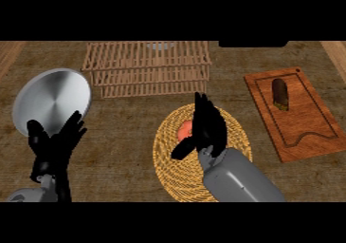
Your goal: Pick the squash from the placemat and place it in the tiered shelf
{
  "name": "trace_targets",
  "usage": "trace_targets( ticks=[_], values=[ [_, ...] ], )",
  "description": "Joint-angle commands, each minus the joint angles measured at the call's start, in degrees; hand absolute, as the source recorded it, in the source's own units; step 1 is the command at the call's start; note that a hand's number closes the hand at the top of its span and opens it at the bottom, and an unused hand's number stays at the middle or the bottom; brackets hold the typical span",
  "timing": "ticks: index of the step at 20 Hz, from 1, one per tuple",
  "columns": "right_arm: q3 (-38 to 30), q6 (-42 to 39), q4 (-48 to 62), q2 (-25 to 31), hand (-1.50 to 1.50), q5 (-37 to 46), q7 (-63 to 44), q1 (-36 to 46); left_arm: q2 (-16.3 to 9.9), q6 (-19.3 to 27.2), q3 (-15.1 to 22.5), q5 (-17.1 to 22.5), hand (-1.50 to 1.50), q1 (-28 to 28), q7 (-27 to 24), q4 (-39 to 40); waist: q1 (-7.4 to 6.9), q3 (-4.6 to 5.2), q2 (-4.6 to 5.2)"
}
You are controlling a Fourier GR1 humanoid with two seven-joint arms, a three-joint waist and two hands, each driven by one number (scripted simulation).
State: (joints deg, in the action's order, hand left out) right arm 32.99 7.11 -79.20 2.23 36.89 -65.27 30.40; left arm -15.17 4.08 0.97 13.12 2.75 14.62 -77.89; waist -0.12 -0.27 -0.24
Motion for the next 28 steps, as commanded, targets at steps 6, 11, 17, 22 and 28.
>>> trace_targets(
  ticks=[6,11,17,22,28],
  values=[
    [0.4,1.9,5.9,-2.2,-1.50,5.8,-6.0,-0.9,0.6,-0.9,-0.5,-0.3,0.00,-1.0,1.5,-0.5,-0.21,0.27,0.21],
    [-1.6,5.0,10.3,-2.2,-1.50,6.0,-0.6,-0.6,0.4,-1.6,-1.9,-1.4,0.00,1.4,0.6,4.0,-0.16,0.27,0.30],
    [-2.7,8.7,16.3,-2.2,-1.50,4.6,6.0,0.2,1.4,-2.8,-2.0,-1.4,0.00,-2.1,0.6,0.8,-0.36,0.26,0.30],
    [-2.2,10.0,21.2,-2.2,-1.50,-0.2,9.8,2.7,2.0,-3.3,-2.1,-2.0,0.00,-0.8,1.7,0.5,-0.43,0.26,0.32],
    [4.2,6.2,23.5,-2.2,1.50,-5.4,16.1,2.1,2.8,-1.9,-0.8,-4.1,0.00,-3.5,0.9,-2.2,-0.92,0.25,0.37]
  ],
)
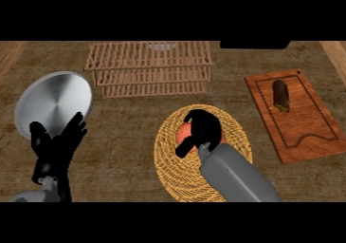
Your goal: Pick the squash from the placemat and place it in the tiered shelf
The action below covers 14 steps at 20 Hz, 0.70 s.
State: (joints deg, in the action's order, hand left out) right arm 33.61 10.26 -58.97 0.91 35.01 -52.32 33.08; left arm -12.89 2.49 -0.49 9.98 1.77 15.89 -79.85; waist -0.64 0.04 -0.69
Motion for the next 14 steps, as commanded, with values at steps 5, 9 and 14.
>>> trace_targets(
  ticks=[5,9,14],
  values=[
    [9.3,7.5,-3.5,-0.8,1.50,-2.5,0.5,-2.6,0.1,-1.1,-0.5,0.7,0.00,-0.5,4.1,-1.3,0.08,-0.06,0.60],
    [10.9,7.3,-3.8,-0.9,1.50,-4.5,0.7,4.2,1.4,-1.5,-1.3,-0.1,0.00,0.5,-1.0,3.1,-0.34,-0.03,0.78],
    [21.9,3.5,-7.8,-0.9,1.50,-15.4,-2.3,14.7,1.4,-1.8,0.9,-1.8,0.00,4.4,0.6,4.1,-4.79,0.00,1.49]
  ],
)
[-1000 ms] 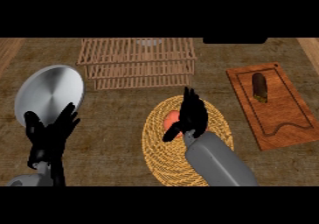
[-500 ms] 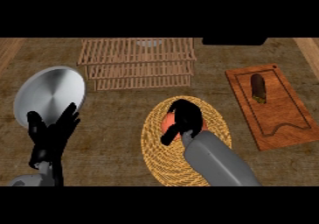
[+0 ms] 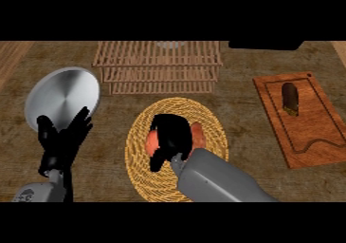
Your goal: Pick the squash from the placemat and place it in the tiered shelf
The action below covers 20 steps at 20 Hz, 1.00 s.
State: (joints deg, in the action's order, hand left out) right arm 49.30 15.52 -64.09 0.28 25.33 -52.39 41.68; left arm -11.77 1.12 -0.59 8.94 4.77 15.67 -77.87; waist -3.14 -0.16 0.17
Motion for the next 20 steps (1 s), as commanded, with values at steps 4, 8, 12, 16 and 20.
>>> trace_targets(
  ticks=[4,8,12,16,20],
  values=[
    [8.7,8.3,-8.8,-0.3,1.50,-6.5,-8.4,14.4,0.3,-0.7,1.0,-0.9,0.00,1.1,0.7,3.4,-2.17,0.27,0.05],
    [7.3,10.9,-12.6,-0.3,1.50,-3.3,-16.9,24.6,1.4,-0.2,0.6,-0.5,0.00,-0.1,-0.2,3.3,-0.66,0.33,-0.64],
    [3.1,9.5,-14.8,-0.3,1.50,0.5,-23.9,32.3,-0.5,-0.9,-0.5,-0.1,0.00,-1.5,1.0,2.2,1.26,0.31,-1.19],
    [-2.2,5.2,-13.7,-0.2,1.50,0.6,-28.6,40.4,-0.5,-0.2,-1.6,0.2,0.00,-1.0,1.0,3.2,2.09,0.32,-1.10],
    [-7.7,1.7,-11.8,-0.2,1.50,1.9,-30.8,45.9,0.1,-0.4,-1.0,0.2,0.00,-3.8,0.2,0.9,2.53,0.26,-1.19]
  ],
)
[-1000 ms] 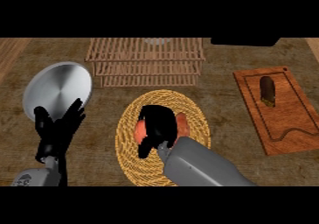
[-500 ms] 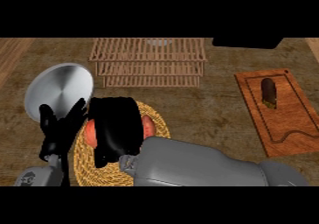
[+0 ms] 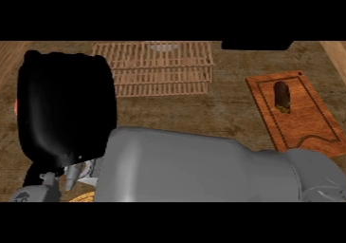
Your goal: Pick the squash from the placemat and place it in the tiered shelf
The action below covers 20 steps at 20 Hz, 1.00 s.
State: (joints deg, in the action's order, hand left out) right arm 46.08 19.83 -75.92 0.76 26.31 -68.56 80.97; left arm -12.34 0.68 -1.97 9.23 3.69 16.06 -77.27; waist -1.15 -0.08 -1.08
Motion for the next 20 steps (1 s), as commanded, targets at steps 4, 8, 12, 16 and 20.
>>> trace_targets(
  ticks=[4,8,12,16,20],
  values=[
    [-11.3,-4.5,7.1,-0.4,1.50,1.1,-10.5,9.8,0.4,-0.7,0.2,0.1,0.00,-2.7,-0.5,0.3,0.64,0.17,0.62],
    [-17.6,-7.0,10.7,2.1,1.50,0.3,-7.6,13.8,1.0,0.4,-0.1,0.1,0.00,-1.8,0.0,-1.0,0.72,0.13,0.69],
    [-21.4,-6.6,15.1,2.6,1.50,0.9,-4.3,15.5,-0.6,-0.1,-1.3,0.1,0.00,-1.4,0.7,-0.1,0.68,0.14,0.91],
    [-25.5,-10.3,23.1,4.2,1.50,-0.3,0.8,19.8,0.7,0.9,0.4,-0.9,0.00,-1.1,2.4,-2.4,0.13,0.16,1.05],
    [-27.2,-9.8,26.7,3.5,1.50,-0.8,6.9,17.7,1.8,-0.1,0.1,-1.0,0.00,-0.8,-1.6,1.8,0.43,0.17,1.23]
  ],
)
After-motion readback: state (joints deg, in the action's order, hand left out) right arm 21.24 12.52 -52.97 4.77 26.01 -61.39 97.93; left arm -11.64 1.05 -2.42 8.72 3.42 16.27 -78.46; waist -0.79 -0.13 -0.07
